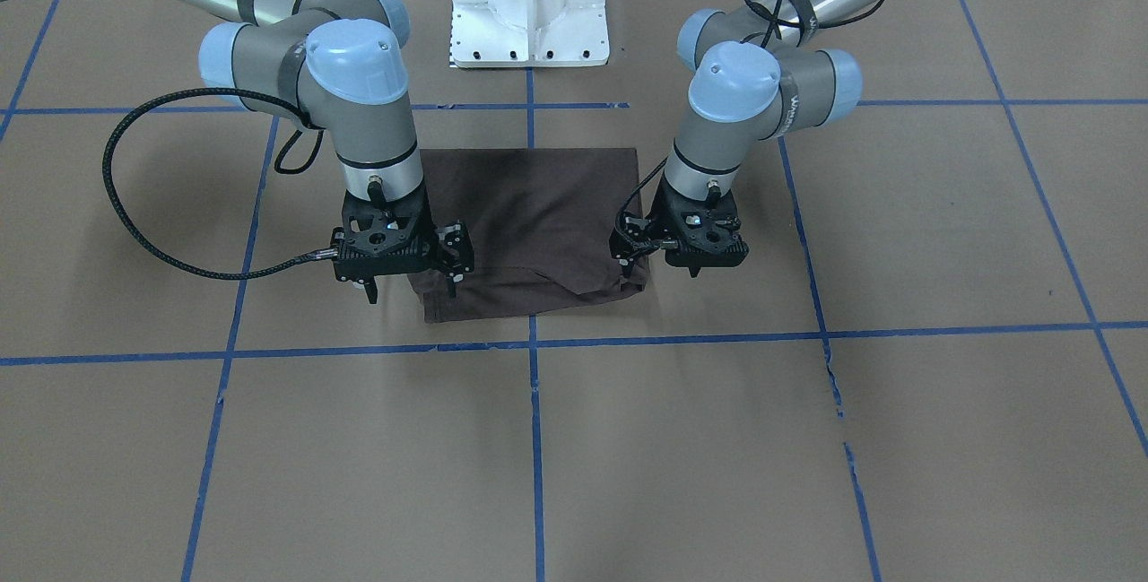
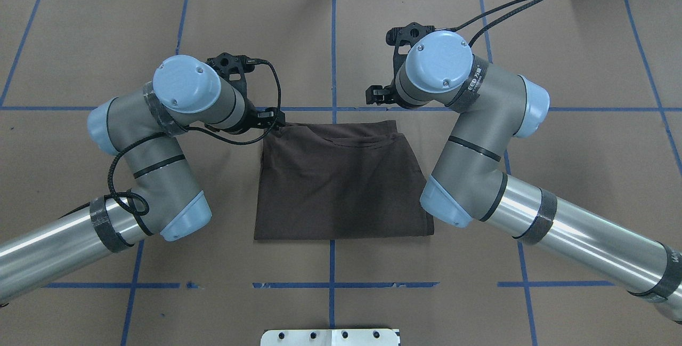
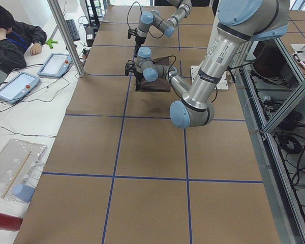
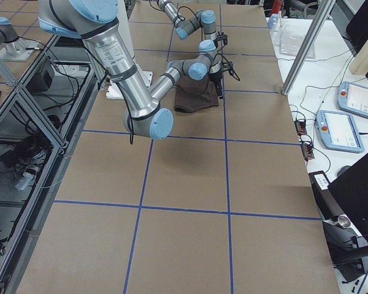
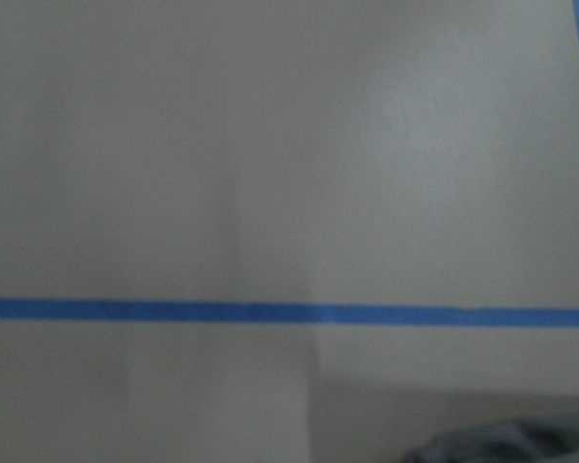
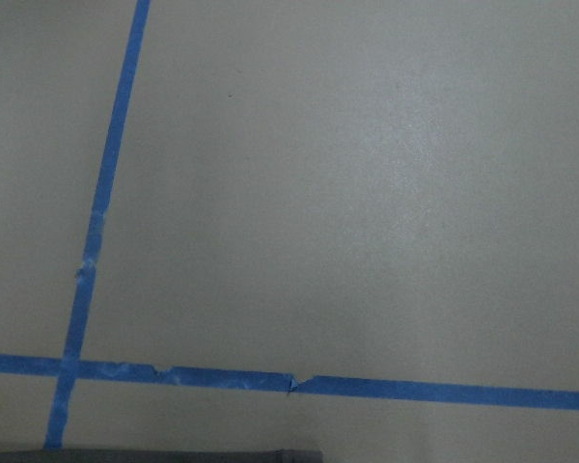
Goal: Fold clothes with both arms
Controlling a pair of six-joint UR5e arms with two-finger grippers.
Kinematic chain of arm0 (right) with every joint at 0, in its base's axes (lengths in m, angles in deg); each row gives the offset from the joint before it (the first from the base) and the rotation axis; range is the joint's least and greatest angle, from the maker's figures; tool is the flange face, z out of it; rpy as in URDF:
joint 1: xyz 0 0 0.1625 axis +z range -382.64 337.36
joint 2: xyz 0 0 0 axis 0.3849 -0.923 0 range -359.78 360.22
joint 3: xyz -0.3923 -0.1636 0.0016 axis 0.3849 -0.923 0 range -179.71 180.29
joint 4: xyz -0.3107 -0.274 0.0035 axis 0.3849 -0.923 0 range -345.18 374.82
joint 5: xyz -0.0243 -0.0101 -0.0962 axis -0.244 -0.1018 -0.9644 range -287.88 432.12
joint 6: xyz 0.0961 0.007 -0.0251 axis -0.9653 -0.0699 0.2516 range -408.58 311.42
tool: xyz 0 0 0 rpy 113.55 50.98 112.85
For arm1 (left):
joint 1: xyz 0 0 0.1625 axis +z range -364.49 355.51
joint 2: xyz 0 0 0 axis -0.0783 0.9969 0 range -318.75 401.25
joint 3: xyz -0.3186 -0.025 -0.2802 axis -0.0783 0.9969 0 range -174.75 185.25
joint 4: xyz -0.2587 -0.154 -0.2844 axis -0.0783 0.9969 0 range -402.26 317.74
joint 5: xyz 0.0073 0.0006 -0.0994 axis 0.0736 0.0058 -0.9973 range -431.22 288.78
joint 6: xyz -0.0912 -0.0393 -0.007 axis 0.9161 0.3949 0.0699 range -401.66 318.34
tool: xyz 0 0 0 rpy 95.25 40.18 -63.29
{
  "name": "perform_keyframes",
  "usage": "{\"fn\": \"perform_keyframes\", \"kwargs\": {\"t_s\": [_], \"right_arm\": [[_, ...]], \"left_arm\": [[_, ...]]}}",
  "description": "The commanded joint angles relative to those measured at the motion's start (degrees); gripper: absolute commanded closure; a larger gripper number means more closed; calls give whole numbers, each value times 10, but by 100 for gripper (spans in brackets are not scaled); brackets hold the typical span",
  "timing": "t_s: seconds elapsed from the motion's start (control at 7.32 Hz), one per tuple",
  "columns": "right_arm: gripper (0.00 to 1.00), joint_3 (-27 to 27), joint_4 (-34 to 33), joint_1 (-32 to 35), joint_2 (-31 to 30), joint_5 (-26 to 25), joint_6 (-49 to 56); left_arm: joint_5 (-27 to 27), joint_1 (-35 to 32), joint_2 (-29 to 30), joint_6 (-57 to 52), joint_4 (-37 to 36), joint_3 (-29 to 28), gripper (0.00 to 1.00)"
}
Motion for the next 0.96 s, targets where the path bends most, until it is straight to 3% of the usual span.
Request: {"fn": "perform_keyframes", "kwargs": {"t_s": [0.0,0.82], "right_arm": [[0,2,1,1,-4,-1,0],[0,5,0,1,-8,-2,0]], "left_arm": [[29,18,1,5,-3,-12,0],[48,19,-6,-1,-4,-35,0]]}}
